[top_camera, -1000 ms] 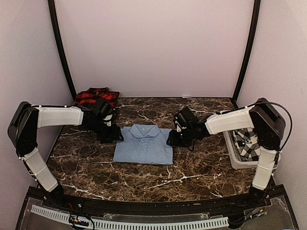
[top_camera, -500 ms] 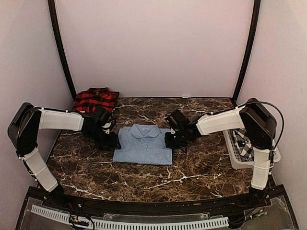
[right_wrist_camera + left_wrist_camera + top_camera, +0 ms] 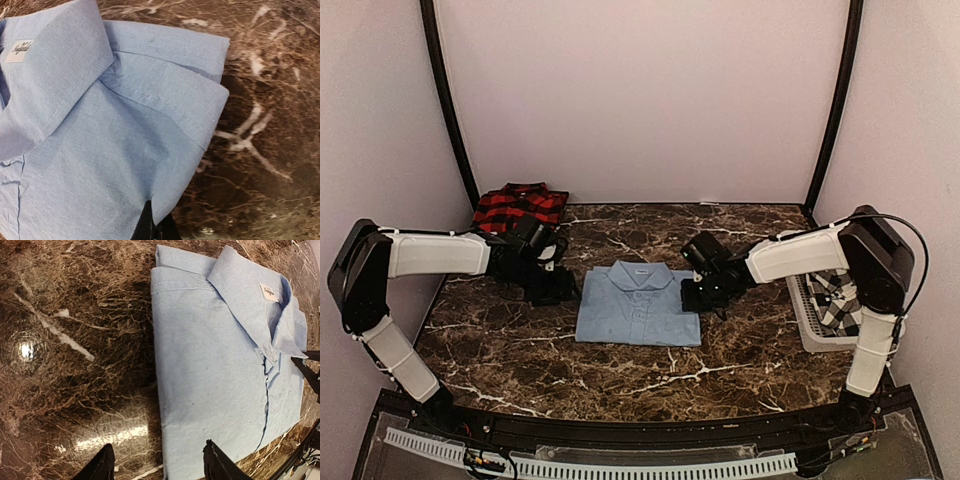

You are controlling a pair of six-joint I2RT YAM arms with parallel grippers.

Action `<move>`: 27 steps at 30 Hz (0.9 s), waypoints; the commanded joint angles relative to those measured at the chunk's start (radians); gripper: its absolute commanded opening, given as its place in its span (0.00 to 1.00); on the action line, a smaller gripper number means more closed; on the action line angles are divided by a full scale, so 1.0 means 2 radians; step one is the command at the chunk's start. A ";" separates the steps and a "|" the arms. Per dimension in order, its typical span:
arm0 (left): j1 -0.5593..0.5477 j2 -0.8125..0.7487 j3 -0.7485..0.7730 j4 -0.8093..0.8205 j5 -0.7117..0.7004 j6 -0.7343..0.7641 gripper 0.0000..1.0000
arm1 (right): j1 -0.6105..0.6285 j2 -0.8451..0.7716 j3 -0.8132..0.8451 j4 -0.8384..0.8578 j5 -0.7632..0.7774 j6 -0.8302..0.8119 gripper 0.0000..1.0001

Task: Fold and stack the long sleeve shirts
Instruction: Move the square-folded shirt to the center of the board.

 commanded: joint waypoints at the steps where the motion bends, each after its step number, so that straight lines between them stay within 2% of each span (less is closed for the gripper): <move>1: -0.013 -0.016 0.016 0.007 -0.018 -0.012 0.59 | -0.025 -0.043 -0.037 -0.014 0.025 -0.031 0.00; 10: -0.017 -0.009 0.059 -0.012 -0.080 -0.034 0.59 | -0.070 -0.108 -0.109 -0.010 0.028 -0.069 0.00; 18: -0.012 0.004 0.107 -0.054 -0.216 -0.060 0.60 | -0.095 -0.150 -0.147 -0.003 0.018 -0.086 0.00; 23: 0.015 0.035 0.133 -0.052 -0.244 -0.058 0.60 | -0.095 -0.178 -0.149 0.007 -0.001 -0.090 0.23; 27: 0.033 0.075 0.158 -0.045 -0.249 -0.050 0.60 | -0.096 -0.212 -0.145 0.014 -0.006 -0.092 0.50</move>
